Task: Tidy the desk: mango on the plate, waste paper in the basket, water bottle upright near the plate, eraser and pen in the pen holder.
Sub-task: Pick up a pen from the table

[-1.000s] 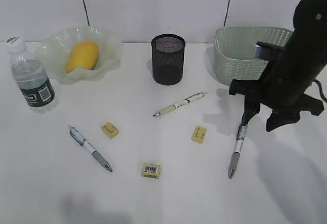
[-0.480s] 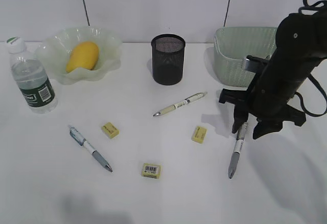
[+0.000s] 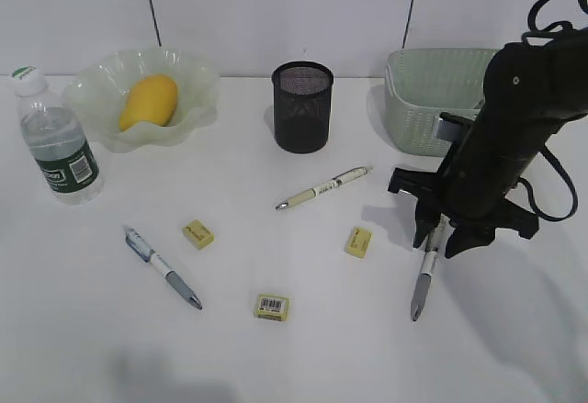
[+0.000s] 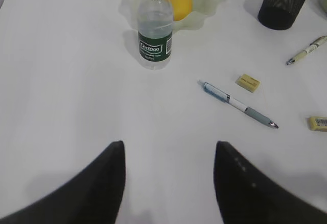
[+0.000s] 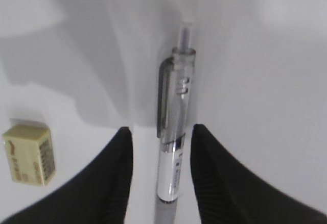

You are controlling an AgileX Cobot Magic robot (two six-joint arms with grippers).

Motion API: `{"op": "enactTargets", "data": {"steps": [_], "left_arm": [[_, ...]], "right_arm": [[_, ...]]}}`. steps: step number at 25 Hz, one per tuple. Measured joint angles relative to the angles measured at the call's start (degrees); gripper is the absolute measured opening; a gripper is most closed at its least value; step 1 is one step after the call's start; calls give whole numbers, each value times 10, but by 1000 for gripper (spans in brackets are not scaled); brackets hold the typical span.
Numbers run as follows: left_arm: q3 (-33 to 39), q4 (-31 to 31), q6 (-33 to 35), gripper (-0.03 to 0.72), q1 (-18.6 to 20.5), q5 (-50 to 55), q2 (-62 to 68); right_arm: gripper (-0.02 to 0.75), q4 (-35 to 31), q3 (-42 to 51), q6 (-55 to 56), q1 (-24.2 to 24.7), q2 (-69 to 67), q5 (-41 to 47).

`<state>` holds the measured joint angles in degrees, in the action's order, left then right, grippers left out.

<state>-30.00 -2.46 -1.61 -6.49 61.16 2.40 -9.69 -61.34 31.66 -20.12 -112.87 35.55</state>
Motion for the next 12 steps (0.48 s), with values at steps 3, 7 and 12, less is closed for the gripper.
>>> {"op": "enactTargets", "data": {"steps": [3,7,12], "left_arm": [[0,0,0,424,0,0,0],[0,0,0,424,0,0,0],[0,0,0,423,0,0,0]], "right_arm": [[298,0,0,10,0,0,-6],[277,0,0,20,0,0,-6],[276,0,0,31,-1,0,-7]]}}
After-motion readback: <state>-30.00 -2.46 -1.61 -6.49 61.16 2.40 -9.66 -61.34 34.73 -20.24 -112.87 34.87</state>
